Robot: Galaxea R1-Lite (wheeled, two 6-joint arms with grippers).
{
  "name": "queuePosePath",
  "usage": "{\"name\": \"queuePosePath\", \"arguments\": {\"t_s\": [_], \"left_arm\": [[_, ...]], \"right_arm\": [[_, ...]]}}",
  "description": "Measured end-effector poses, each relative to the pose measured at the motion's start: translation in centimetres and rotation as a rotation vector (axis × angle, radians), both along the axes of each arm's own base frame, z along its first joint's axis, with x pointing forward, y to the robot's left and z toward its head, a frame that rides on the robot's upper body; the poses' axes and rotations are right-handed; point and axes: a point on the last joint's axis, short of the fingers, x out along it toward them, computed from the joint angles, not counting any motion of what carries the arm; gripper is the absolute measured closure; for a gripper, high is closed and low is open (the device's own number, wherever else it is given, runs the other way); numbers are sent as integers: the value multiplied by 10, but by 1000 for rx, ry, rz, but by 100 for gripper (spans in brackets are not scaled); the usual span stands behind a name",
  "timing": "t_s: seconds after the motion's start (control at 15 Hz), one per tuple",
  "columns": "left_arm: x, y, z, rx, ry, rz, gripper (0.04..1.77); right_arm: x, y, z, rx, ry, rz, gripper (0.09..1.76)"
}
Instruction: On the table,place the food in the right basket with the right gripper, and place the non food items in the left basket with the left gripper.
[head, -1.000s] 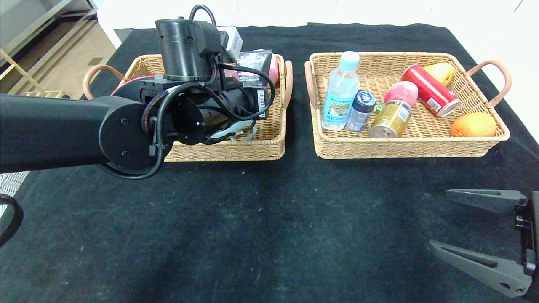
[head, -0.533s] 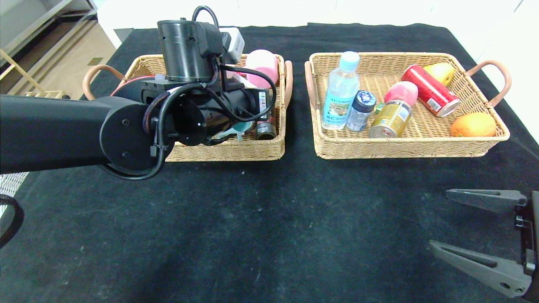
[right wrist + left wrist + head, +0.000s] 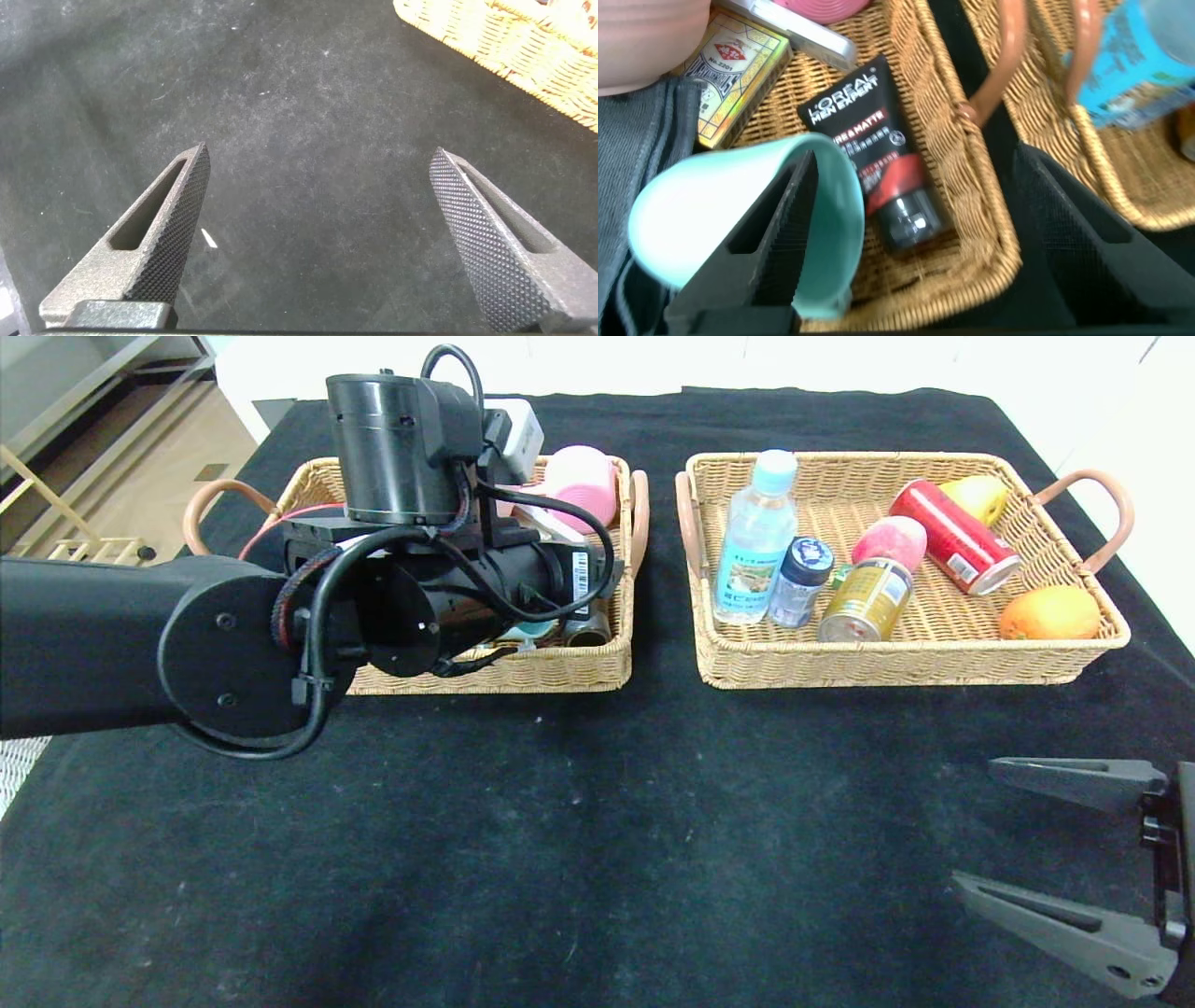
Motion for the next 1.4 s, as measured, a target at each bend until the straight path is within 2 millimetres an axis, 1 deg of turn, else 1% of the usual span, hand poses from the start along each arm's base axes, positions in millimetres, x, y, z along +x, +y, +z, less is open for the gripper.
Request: {"name": "queuePosePath", "arguments": {"t_s": [0.13, 0.27, 0.47, 0.73, 1.0, 1.13, 1.2, 1.4], "left_arm": [[-15, 2, 1, 8, 6, -17, 24], [-34, 7, 3, 18, 9, -31, 20], [-69, 24, 3, 33, 17, -54, 17], [-118, 58, -8, 68, 34, -81, 14], [-169, 98, -16, 98, 35, -93, 12], [-193, 118, -20, 107, 44, -96, 12], [-204, 129, -21, 105, 42, -90, 11], [-232, 160, -26, 92, 26, -41, 11]], "right_arm": [[0, 0, -1, -1, 1, 1, 14], [-1, 0, -1, -1, 1, 1, 14], [0, 0, -1, -2, 2, 1, 14], [2, -4, -2, -1, 9, -29, 14], [0, -10, -6, -2, 25, -64, 14], [-8, -15, -5, 5, 18, -89, 14], [-15, -18, -5, 3, 19, -103, 14], [-48, -29, -10, -25, 61, -179, 14]]}}
